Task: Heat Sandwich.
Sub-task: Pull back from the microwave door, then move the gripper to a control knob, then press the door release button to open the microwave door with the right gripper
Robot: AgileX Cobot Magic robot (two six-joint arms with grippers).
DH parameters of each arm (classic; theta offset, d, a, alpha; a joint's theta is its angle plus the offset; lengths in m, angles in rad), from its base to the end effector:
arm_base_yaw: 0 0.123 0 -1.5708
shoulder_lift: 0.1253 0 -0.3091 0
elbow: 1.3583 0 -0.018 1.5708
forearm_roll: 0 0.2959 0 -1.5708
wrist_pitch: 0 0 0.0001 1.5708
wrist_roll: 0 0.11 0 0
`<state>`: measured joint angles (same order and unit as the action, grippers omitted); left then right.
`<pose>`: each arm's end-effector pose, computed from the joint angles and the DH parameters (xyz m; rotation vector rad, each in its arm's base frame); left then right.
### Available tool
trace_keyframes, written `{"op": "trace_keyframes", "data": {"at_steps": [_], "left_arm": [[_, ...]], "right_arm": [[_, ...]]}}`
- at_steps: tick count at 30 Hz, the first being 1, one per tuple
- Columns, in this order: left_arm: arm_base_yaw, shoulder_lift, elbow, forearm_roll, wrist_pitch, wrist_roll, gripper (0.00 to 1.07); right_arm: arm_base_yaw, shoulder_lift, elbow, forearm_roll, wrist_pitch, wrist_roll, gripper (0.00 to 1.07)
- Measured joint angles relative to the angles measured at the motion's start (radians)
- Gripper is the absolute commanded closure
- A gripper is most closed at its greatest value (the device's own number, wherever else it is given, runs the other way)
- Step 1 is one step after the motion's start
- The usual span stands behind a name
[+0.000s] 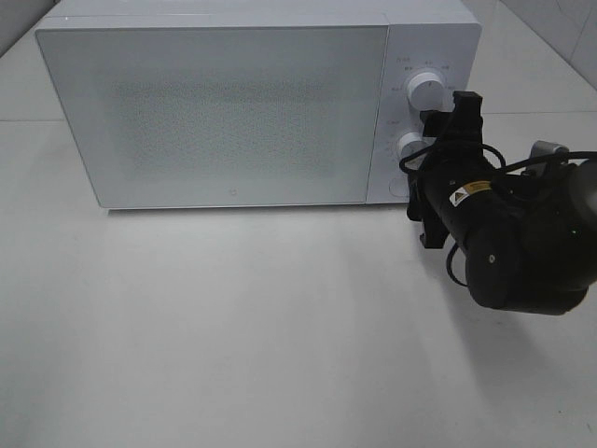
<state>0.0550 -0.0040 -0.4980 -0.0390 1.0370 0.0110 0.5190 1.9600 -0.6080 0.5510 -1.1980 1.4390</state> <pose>0.0284 -0.0021 0.2921 -0.0431 2.0175 -0.0046 0.3337 0.1289 0.1033 1.3069 1.2796 1.1796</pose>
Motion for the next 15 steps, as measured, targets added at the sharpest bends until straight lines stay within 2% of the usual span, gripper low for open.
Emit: {"op": "trace_keyframes", "data": {"at_steps": [7, 15], "left_arm": [[0.0, 0.0, 0.0, 0.0, 0.0, 0.0, 0.05], [0.0, 0.0, 0.0, 0.0, 0.0, 0.0, 0.05]], "right_arm": [[0.0, -0.095, 0.087, -0.04, -0.002, -0.032, 0.31], [0.0, -0.219, 0.213, -0.081, 0.093, -0.128, 0.31]]}}
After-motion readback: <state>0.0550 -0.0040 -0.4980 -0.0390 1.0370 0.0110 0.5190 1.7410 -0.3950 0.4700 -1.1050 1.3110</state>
